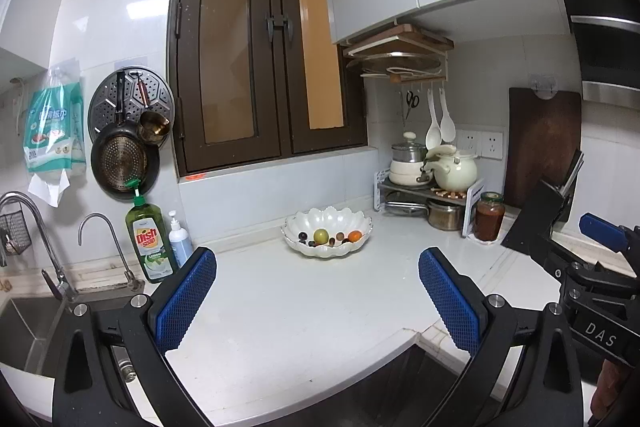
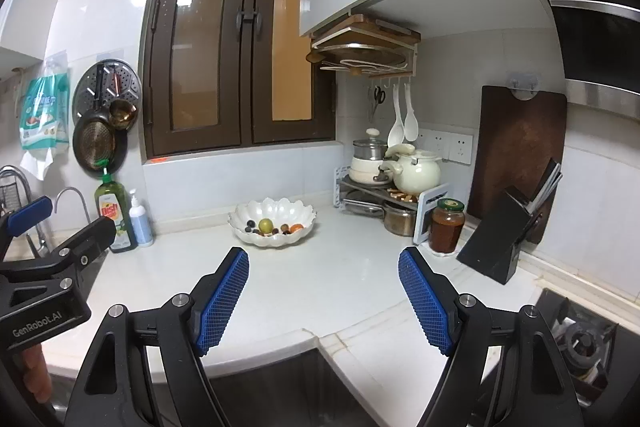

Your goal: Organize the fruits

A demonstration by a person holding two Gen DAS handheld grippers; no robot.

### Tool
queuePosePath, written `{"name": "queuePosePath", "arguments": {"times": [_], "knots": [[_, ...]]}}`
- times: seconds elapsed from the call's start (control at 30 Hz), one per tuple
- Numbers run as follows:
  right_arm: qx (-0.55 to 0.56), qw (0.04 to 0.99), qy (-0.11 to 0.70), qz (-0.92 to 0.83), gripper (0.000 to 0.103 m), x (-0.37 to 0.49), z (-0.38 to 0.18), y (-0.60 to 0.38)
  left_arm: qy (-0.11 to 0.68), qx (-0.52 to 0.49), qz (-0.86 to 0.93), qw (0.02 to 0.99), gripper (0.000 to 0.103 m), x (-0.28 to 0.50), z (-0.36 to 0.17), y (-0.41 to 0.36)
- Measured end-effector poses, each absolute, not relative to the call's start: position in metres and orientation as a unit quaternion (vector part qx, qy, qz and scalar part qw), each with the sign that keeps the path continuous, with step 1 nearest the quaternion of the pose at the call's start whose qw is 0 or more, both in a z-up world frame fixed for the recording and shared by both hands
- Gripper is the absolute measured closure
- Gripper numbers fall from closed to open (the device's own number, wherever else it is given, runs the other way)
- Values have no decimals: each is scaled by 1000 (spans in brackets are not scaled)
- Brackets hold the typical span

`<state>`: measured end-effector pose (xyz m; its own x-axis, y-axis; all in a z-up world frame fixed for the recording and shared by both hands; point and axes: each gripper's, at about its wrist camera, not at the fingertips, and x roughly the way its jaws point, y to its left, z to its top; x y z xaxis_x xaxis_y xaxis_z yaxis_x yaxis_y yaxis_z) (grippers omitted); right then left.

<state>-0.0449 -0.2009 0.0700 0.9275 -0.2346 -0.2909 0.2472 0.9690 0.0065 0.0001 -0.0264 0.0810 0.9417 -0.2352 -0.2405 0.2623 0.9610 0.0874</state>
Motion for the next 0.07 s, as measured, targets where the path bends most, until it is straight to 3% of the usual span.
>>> {"name": "queuePosePath", "arguments": {"times": [0.07], "knots": [[21, 981, 145, -124, 25, -46, 70, -201, 114, 61, -125, 984, 0, 0, 82, -27]]}}
